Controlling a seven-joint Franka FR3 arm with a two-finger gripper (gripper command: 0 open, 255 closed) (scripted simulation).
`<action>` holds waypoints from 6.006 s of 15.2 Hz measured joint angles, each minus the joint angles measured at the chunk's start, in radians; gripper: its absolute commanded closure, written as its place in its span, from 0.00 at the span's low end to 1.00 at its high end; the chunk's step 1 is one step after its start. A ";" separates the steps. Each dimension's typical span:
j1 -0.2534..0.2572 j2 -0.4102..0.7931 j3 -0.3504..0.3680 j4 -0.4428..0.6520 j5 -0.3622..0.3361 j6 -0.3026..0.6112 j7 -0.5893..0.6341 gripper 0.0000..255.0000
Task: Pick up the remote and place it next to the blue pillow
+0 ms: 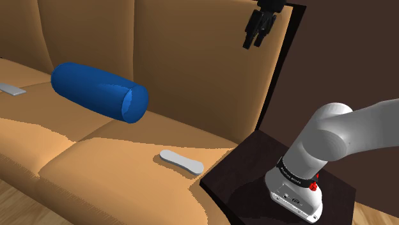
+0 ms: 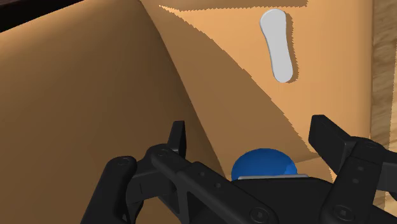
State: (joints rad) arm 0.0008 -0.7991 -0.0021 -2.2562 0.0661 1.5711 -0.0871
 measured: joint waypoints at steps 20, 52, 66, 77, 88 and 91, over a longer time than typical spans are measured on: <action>0.107 0.236 0.173 -0.367 0.101 0.549 0.041 0.00; 0.277 1.186 0.232 -0.274 -0.172 1.330 0.310 0.00; 0.278 1.189 0.231 -0.274 -0.173 1.332 0.311 1.00; 0.217 1.026 0.312 -0.307 -0.088 1.206 0.255 1.00; 0.189 0.857 0.354 -0.309 0.016 1.045 0.185 1.00; 0.190 0.812 0.359 -0.304 0.038 0.997 0.175 1.00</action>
State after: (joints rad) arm 0.1909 0.0132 0.3569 -2.5600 0.1040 2.5680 0.0879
